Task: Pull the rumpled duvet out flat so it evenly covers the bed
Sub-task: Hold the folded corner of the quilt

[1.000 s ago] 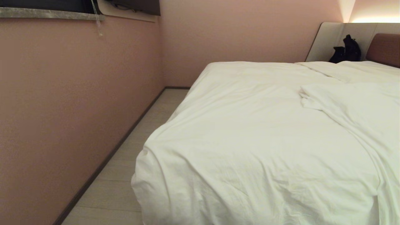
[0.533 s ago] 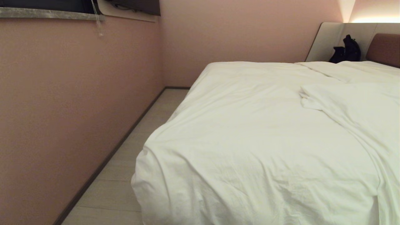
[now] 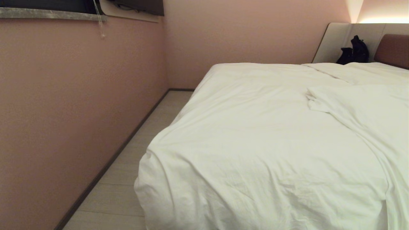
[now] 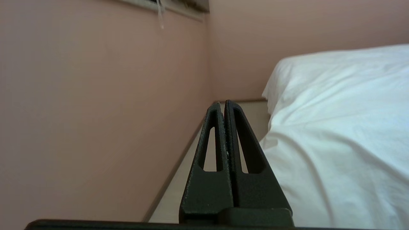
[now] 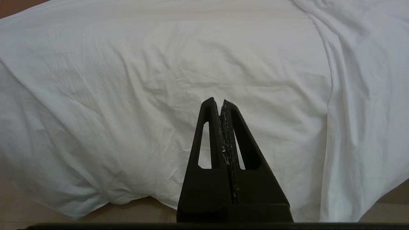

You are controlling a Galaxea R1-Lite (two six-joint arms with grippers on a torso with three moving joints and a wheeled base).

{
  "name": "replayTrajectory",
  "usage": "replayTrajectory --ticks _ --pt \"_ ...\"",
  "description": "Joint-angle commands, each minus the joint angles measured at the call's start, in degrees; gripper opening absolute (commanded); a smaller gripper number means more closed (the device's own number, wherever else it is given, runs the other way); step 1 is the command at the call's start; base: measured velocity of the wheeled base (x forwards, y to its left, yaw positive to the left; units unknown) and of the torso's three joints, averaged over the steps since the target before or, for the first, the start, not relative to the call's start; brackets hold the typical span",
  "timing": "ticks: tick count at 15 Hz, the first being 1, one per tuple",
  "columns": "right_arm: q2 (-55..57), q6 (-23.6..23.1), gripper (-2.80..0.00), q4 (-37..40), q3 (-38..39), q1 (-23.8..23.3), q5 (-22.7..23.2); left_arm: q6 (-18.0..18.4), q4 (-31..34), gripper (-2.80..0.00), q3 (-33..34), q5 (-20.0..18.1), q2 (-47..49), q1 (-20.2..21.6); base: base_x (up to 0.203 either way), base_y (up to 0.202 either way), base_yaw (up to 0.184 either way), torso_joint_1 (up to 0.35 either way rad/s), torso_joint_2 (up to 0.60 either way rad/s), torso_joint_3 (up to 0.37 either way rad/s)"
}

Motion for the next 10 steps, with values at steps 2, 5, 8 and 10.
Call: replayTrajectory --ticks 2,5,8,10 --pt "0.07 0.02 -2.80 -0.02 0.00 -0.02 -0.02 0.10 -0.15 -2.80 1.11 0.02 0.02 -0.05 0.000 0.000 0.000 0.000 0.00 0.000" --pt "0.07 0.02 -2.80 -0.02 0.00 -0.02 -0.02 0.07 2.87 -2.80 1.11 0.14 0.02 0.02 0.000 0.000 0.000 0.000 0.00 0.000" --pt "0.07 0.02 -2.80 -0.02 0.00 -0.02 -0.02 0.21 8.63 -2.80 1.10 0.14 0.02 0.02 0.000 0.000 0.000 0.000 0.00 0.000" --pt "0.07 0.02 -2.80 -0.02 0.00 -0.02 -0.02 0.32 11.89 -2.80 1.06 0.08 0.02 0.00 0.000 0.000 0.000 0.000 0.00 0.000"
